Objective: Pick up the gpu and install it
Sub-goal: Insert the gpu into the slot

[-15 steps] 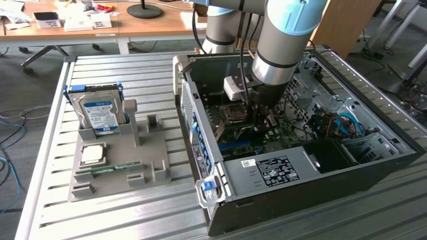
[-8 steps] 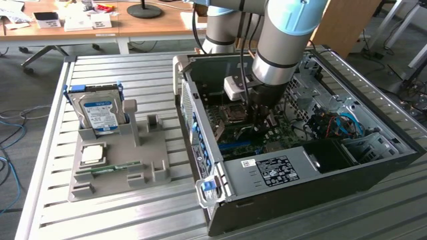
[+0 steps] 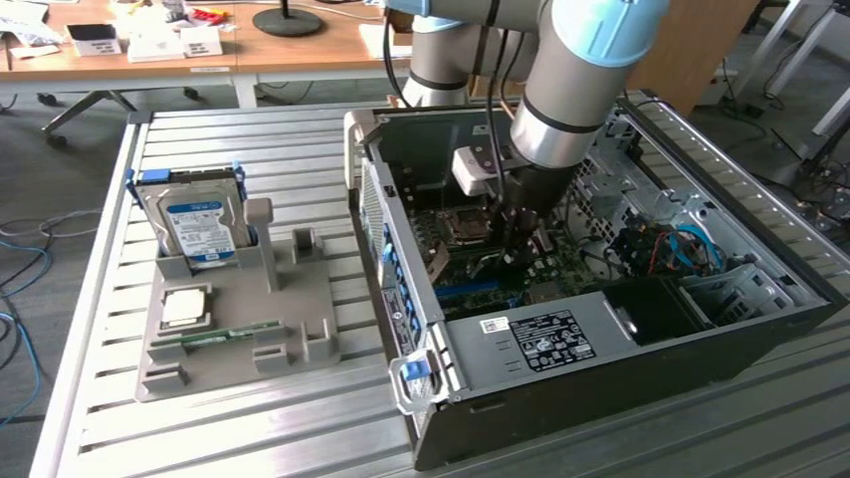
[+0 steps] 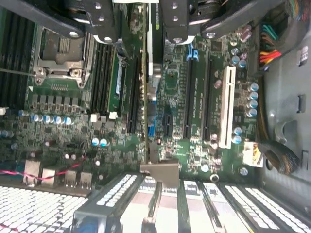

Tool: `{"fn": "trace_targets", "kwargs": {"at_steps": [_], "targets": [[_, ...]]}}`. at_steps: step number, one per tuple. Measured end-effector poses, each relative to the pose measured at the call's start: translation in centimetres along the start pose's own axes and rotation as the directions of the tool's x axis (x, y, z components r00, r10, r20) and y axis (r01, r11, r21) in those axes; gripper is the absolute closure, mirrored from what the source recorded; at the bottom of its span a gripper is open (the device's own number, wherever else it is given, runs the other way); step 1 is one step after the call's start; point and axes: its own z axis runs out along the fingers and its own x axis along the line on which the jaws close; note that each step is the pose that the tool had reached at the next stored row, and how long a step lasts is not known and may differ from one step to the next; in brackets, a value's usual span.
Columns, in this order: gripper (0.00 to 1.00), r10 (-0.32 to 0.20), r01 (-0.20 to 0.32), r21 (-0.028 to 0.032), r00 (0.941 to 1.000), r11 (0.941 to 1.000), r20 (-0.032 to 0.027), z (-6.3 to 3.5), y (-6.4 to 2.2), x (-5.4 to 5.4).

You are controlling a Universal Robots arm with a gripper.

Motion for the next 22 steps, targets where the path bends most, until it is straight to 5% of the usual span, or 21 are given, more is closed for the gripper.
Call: {"fn": "trace_targets", "kwargs": {"at_steps": [12, 15, 19, 22], "targets": [[0.6, 0.0, 0.0, -0.0032, 1.0, 1.0, 0.0031, 0.75, -0.2, -0.14], [0.6, 0.002, -0.002, -0.0186, 1.0, 0.9998, 0.004, 0.77, -0.28, -0.27], [0.6, 0.005, -0.004, -0.0477, 1.0, 0.9989, 0.006, 0.8, -0.55, -0.3], [0.6, 0.005, -0.005, -0.0572, 1.0, 0.9983, 0.0064, 0.86, -0.97, -0.27]]}}
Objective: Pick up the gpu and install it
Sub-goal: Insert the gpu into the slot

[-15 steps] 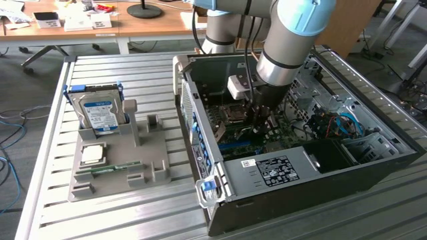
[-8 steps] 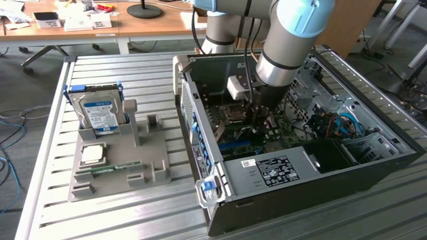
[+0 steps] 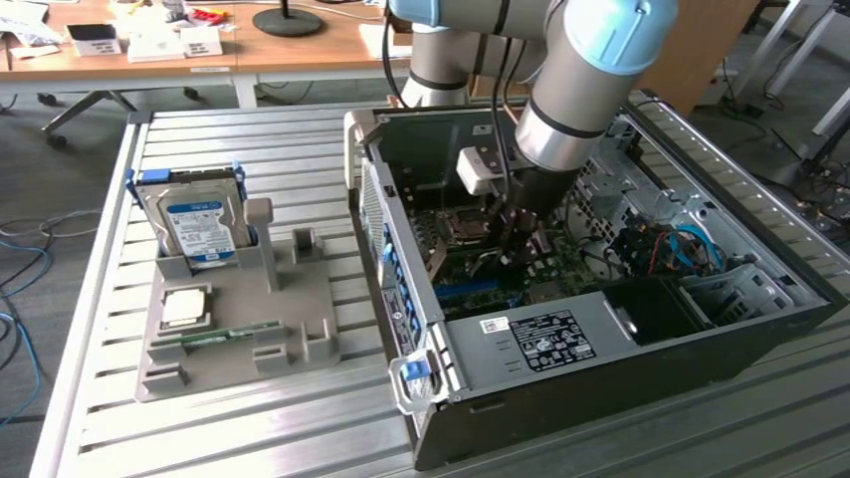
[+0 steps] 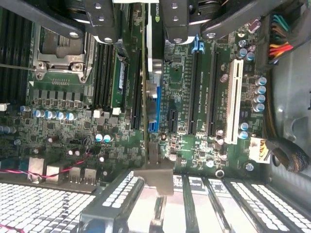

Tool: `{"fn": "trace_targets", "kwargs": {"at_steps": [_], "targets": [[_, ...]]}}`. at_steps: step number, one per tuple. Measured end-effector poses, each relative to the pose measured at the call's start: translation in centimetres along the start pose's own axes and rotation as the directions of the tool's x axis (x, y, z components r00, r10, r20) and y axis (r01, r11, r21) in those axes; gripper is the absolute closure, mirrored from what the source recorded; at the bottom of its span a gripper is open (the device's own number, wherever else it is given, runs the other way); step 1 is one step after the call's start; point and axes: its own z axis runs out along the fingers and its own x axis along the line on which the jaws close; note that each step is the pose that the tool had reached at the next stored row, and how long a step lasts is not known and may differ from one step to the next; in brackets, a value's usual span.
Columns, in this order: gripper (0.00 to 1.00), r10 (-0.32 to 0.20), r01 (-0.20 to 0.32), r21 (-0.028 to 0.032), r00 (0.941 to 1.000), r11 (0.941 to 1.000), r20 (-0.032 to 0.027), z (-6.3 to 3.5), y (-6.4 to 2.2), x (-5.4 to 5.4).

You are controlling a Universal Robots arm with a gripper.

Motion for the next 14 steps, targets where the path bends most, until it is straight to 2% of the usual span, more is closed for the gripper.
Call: {"fn": "trace_targets", "kwargs": {"at_steps": [5, 9, 10, 12, 14], "targets": [[0.6, 0.001, -0.001, -0.011, 1.0, 0.9999, 0.0007, 0.05, -0.44, -0.1], [0.6, 0.003, -0.003, -0.0365, 1.0, 0.9993, 0.0027, 0.06, -0.84, -0.2], [0.6, 0.004, -0.004, -0.04, 1.0, 0.9992, 0.0029, 0.06, -0.93, -0.2], [0.6, 0.004, -0.004, -0.0459, 1.0, 0.9989, 0.0031, 0.04, -1.13, -0.1], [0.6, 0.004, -0.004, -0.0474, 1.0, 0.9989, 0.0031, 0.03, -1.25, -0.1]]}}
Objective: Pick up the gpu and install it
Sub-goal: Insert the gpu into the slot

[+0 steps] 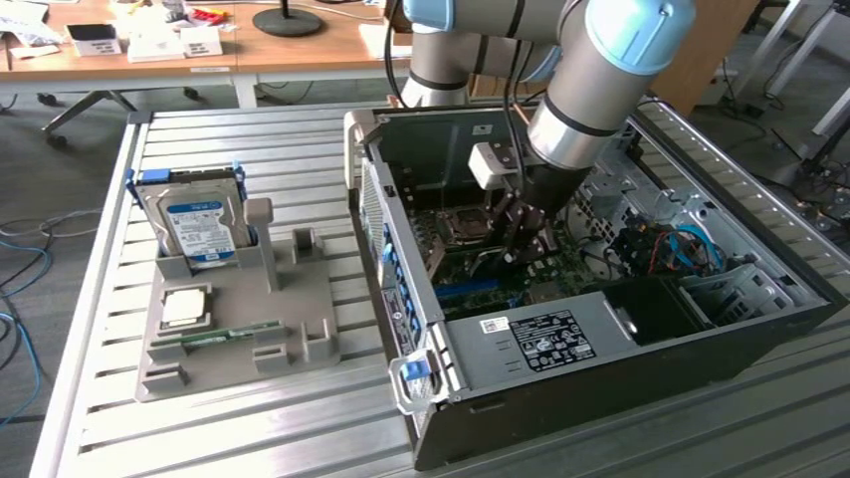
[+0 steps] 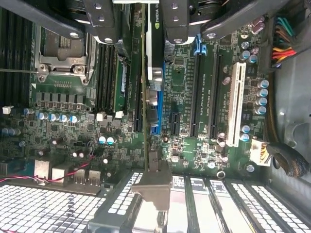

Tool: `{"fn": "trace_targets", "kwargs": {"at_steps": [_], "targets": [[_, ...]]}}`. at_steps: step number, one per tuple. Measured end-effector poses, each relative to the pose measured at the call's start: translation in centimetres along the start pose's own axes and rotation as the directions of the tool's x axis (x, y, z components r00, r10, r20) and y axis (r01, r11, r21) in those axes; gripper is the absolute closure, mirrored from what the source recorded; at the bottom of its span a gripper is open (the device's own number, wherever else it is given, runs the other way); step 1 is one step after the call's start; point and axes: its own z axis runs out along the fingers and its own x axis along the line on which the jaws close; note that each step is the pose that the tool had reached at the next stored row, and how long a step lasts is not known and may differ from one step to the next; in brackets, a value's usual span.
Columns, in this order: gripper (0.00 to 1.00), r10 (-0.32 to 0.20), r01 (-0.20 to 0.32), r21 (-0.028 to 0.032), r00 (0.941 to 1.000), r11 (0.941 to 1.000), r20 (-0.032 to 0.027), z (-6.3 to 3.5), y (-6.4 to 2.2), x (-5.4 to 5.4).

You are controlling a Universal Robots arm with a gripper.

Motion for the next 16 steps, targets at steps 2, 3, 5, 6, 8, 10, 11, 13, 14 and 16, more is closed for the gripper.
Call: {"fn": "trace_targets", "kwargs": {"at_steps": [2, 3, 5, 6, 8, 10, 11, 13, 14, 16], "targets": [[0.6, 0.0, 0.0, 0.0, 1.0, 1.0, 0.0002, 0.01, 0.0, -0.01], [0.6, 0.0, 0.0, 0.0, 1.0, 1.0, 0.0002, 0.01, -0.01, -0.01], [0.6, 0.0, 0.0, 0.0, 1.0, 1.0, 0.0002, 0.01, -0.01, -0.01], [0.6, 0.0, 0.0, 0.0, 1.0, 1.0, 0.0002, 0.01, -0.01, -0.01], [0.6, 0.0, 0.0, 0.0, 1.0, 1.0, 0.0002, 0.01, -0.01, -0.01], [0.6, 0.0, 0.0, -0.0001, 1.0, 1.0, 0.0002, 0.01, -0.01, -0.01], [0.6, 0.0, 0.0, 0.0, 1.0, 1.0, 0.0001, 0.01, -0.01, -0.01], [0.6, 0.0, 0.0, 0.0, 1.0, 1.0, 0.0002, 0.01, -0.01, -0.01], [0.61, 0.0, 0.0, 0.0, 1.0, 1.0, 0.0002, 0.01, -0.01, -0.01], [0.67, 0.0, 0.0, -0.0002, 1.0, 1.0, -0.0007, -0.01, 0.0, 0.0]]}}
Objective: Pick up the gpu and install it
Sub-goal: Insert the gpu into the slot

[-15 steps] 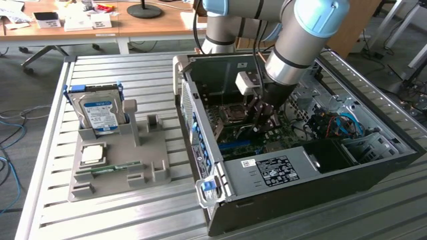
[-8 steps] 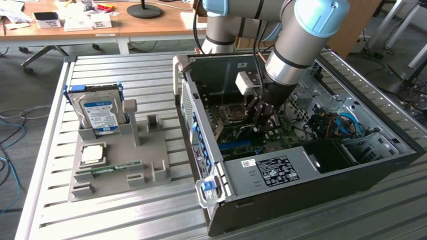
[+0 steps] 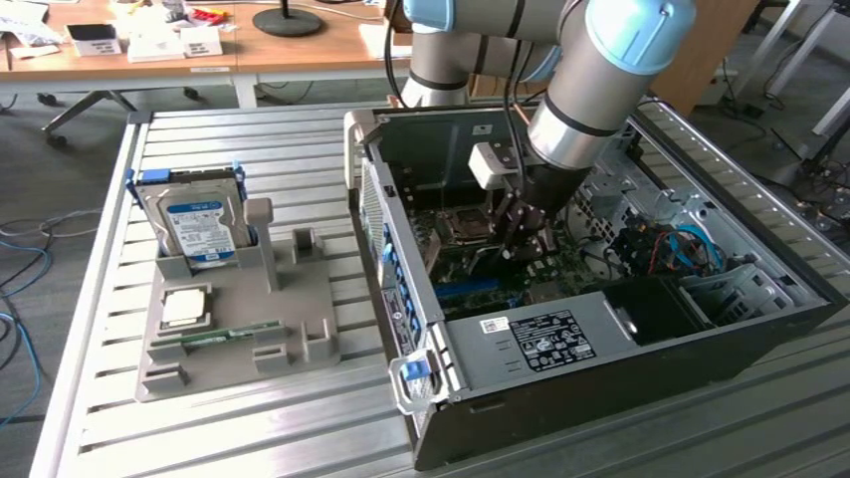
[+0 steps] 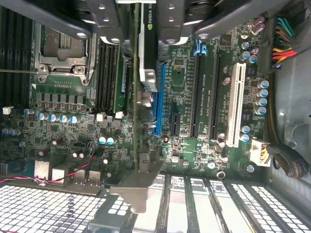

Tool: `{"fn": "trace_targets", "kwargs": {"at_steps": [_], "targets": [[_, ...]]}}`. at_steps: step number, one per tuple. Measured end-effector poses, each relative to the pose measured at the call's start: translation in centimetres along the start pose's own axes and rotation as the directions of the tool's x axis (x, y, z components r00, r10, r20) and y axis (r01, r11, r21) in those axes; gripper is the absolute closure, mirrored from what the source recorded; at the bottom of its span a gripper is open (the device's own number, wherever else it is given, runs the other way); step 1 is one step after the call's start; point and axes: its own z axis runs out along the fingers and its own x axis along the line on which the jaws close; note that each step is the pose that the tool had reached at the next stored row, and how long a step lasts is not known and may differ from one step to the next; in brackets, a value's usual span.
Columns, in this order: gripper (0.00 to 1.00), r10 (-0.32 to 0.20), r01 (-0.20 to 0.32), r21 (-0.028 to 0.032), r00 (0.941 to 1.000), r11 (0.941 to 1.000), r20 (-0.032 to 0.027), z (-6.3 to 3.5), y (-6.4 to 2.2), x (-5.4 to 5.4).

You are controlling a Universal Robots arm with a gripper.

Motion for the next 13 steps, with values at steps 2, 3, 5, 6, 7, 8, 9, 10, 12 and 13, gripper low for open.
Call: {"fn": "trace_targets", "kwargs": {"at_steps": [2, 3, 5, 6, 7, 8, 9, 10, 12, 13], "targets": [[0.73, 0.0, 0.0, 0.0001, 1.0, 1.0, 0.0007, 0.01, 0.0, -0.01], [0.73, 0.0, 0.0, 0.0001, 1.0, 1.0, 0.0007, 0.01, 0.0, -0.01], [0.73, 0.0, 0.0, 0.0001, 1.0, 1.0, 0.0007, 0.01, 0.0, -0.01], [0.73, 0.0, 0.0, 0.0001, 1.0, 1.0, 0.0008, 0.01, 0.0, -0.01], [0.73, 0.0, 0.0, 0.0001, 1.0, 1.0, 0.0008, 0.01, 0.0, -0.01], [0.73, 0.0, 0.0, 0.0002, 1.0, 1.0, 0.0008, 0.01, -0.01, -0.01], [0.73, 0.0, 0.0, 0.0001, 1.0, 1.0, 0.0008, 0.01, 0.0, -0.01], [0.73, 0.0, 0.0, 0.0001, 1.0, 1.0, 0.0008, 0.01, 0.0, -0.01], [0.73, 0.0, 0.0, 0.0001, 1.0, 1.0, 0.0008, 0.01, 0.0, -0.01], [0.73, 0.0, 0.0, 0.0001, 1.0, 1.0, 0.0008, 0.01, 0.0, -0.01]]}}
